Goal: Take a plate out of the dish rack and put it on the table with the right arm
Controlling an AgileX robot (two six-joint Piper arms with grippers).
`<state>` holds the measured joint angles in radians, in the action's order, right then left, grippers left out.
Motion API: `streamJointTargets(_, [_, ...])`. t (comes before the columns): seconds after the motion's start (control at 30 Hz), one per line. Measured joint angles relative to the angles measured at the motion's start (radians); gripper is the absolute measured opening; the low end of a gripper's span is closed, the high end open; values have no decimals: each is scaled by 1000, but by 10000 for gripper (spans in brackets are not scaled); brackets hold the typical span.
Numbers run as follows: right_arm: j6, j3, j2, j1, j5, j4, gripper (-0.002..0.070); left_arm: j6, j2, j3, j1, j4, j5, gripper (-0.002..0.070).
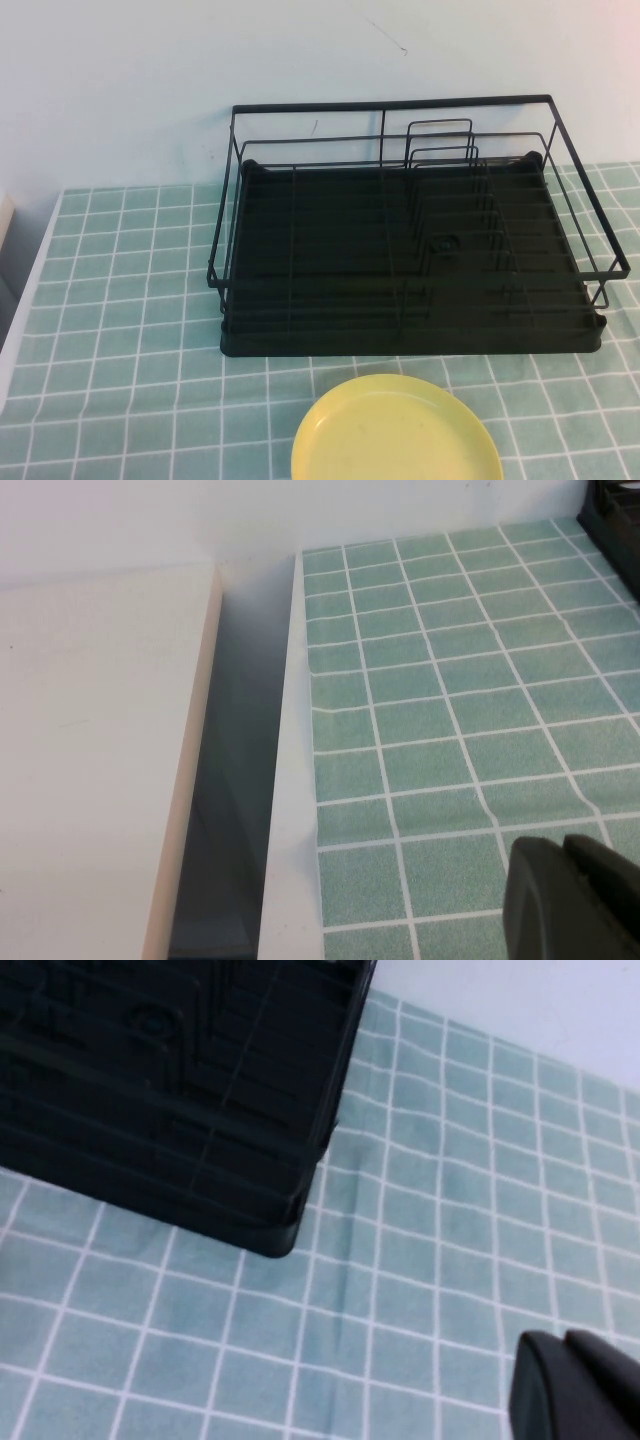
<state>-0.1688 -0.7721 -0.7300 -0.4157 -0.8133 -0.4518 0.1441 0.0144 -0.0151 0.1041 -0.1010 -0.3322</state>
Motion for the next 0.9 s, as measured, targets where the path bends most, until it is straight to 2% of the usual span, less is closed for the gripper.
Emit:
streamJointTargets(0.13, [-102,211,107,0,123,0,-1,0,0,0,0,0,0,-3])
streamJointTargets(0.3, [-155,338,171,0,179,5,-1,0,0,0,0,0,0,-3])
streamJointTargets(0.5, [-166,370,179,0,189,86,-1,0,0,0,0,0,0,-3])
streamJointTargets(0.73, [-172,370,181,0,144,273,-1,0,0,0,0,0,0,-3])
streamJointTargets(0.9, [-173,370,181,0,128,303,-1,0,0,0,0,0,0,-3])
